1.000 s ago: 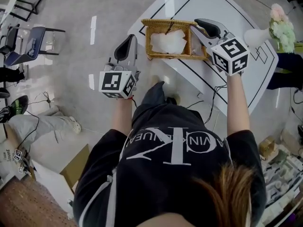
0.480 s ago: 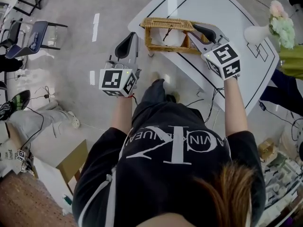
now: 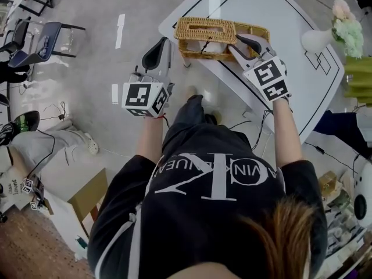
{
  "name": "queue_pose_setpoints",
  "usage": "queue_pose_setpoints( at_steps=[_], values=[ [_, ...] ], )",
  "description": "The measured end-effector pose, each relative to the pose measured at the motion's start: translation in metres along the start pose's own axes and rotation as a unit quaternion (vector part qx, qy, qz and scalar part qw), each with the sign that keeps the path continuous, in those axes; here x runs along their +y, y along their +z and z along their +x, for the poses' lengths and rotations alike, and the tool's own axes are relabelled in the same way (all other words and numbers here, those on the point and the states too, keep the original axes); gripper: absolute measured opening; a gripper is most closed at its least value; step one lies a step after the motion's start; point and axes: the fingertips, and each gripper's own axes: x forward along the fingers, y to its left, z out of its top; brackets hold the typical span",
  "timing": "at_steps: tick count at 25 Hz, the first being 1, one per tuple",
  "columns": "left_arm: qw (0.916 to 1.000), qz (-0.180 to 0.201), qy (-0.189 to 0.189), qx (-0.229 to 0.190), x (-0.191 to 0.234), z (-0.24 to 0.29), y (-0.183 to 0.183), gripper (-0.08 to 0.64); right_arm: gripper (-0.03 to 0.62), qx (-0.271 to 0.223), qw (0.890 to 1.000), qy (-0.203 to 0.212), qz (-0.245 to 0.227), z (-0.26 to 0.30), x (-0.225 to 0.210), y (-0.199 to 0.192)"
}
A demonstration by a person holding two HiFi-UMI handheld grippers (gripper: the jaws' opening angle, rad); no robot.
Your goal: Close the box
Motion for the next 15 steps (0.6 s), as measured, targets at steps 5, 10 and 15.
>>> queue_pose_setpoints(
  at_steps=[5, 10, 15],
  values=[
    [1.0000, 0.001, 0.000, 0.003, -0.003, 0.002, -0.002, 0.011, 0.133, 0.013, 1.000, 0.004, -0.002, 0.003, 0.005, -0.017],
    [1.0000, 0.001, 0.000, 0.004, -0.001, -0.001, -0.002, 0.011, 0.138, 0.026, 0.999, 0.001, -0.027, 0.006, 0.013, -0.022],
    [1.0000, 0.000, -0.003, 0.008, -0.002, -0.001, -0.004, 0.011, 0.141, 0.054, 0.996, -0.004, -0.071, 0.011, 0.021, -0.030]
  ],
)
